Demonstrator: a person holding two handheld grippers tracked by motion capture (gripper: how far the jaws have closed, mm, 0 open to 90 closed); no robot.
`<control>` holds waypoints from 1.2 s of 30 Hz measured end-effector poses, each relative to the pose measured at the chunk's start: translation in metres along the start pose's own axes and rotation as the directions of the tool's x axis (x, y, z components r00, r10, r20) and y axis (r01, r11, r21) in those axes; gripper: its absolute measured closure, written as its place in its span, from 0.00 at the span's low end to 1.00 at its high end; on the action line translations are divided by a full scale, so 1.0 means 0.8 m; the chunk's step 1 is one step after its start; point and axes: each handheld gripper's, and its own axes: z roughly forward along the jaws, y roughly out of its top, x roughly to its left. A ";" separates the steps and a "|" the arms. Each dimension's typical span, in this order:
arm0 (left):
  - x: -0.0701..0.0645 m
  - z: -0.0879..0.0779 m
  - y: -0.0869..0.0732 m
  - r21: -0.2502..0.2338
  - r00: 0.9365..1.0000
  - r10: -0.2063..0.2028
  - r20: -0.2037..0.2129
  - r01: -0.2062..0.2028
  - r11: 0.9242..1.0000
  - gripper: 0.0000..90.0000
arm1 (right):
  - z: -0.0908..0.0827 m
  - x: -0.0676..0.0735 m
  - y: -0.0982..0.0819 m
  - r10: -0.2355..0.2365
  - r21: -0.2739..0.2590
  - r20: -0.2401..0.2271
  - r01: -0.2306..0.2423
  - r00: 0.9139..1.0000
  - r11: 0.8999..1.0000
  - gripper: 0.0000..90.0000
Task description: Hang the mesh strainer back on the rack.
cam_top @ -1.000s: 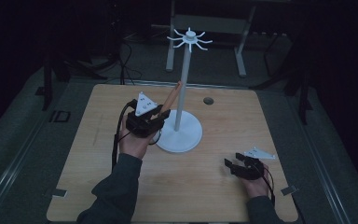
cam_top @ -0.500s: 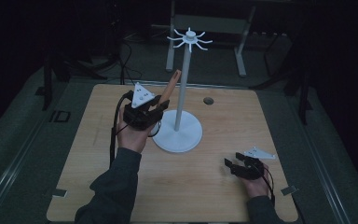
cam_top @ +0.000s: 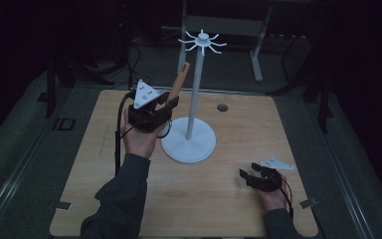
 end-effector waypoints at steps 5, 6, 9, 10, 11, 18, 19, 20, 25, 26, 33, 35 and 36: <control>0.003 -0.001 0.004 -0.037 1.000 -0.018 -0.009 0.018 0.999 0.76 | 0.000 0.000 0.000 0.000 0.000 0.000 0.000 1.000 1.000 0.40; 0.002 -0.002 0.004 -0.042 1.000 -0.019 -0.009 0.018 0.999 0.76 | 0.000 0.000 0.000 0.000 0.000 0.000 0.000 1.000 1.000 0.40; 0.003 -0.001 0.006 -0.054 1.000 -0.015 -0.013 0.015 0.998 0.76 | 0.000 0.000 0.000 0.000 0.000 -0.001 0.000 1.000 1.000 0.40; 0.003 -0.001 0.007 -0.061 1.000 -0.024 -0.011 0.024 0.998 0.76 | 0.000 0.000 0.000 0.000 0.000 -0.001 0.000 1.000 1.000 0.40; 0.004 -0.001 0.007 -0.065 1.000 -0.026 -0.013 0.025 0.998 0.76 | 0.000 0.000 0.000 0.000 0.001 0.000 0.000 1.000 1.000 0.40; 0.007 -0.004 0.013 -0.097 0.999 -0.044 -0.023 0.042 0.994 0.76 | 0.000 0.000 0.000 0.001 0.001 -0.001 -0.001 1.000 1.000 0.40; 0.007 -0.004 0.014 -0.105 0.998 -0.049 -0.025 0.047 0.993 0.76 | 0.000 0.000 0.000 0.000 0.001 -0.001 0.000 1.000 1.000 0.40; 0.007 -0.005 0.015 -0.107 0.999 -0.049 -0.022 0.047 0.993 0.76 | 0.000 0.000 0.000 0.001 0.000 -0.001 -0.001 1.000 1.000 0.40; 0.005 -0.008 0.017 -0.133 0.999 -0.041 -0.017 0.038 0.990 0.76 | 0.000 0.000 0.000 0.002 0.000 -0.001 -0.002 1.000 1.000 0.40; 0.004 -0.008 0.017 -0.142 0.999 -0.036 -0.014 0.034 0.989 0.76 | 0.000 0.000 0.000 0.002 0.001 -0.001 -0.002 1.000 1.000 0.40; 0.002 -0.005 0.021 -0.150 1.000 -0.020 -0.008 0.019 0.988 0.76 | 0.000 0.000 0.000 0.002 0.001 -0.001 -0.002 1.000 1.000 0.40; 0.002 -0.003 0.023 -0.146 1.000 -0.017 -0.001 0.017 0.989 0.76 | 0.000 0.000 0.000 0.002 0.001 -0.001 -0.002 1.000 1.000 0.40; 0.001 -0.002 0.024 -0.144 1.000 -0.015 0.001 0.015 0.989 0.76 | 0.000 0.000 0.000 0.002 0.000 -0.001 -0.002 1.000 1.000 0.40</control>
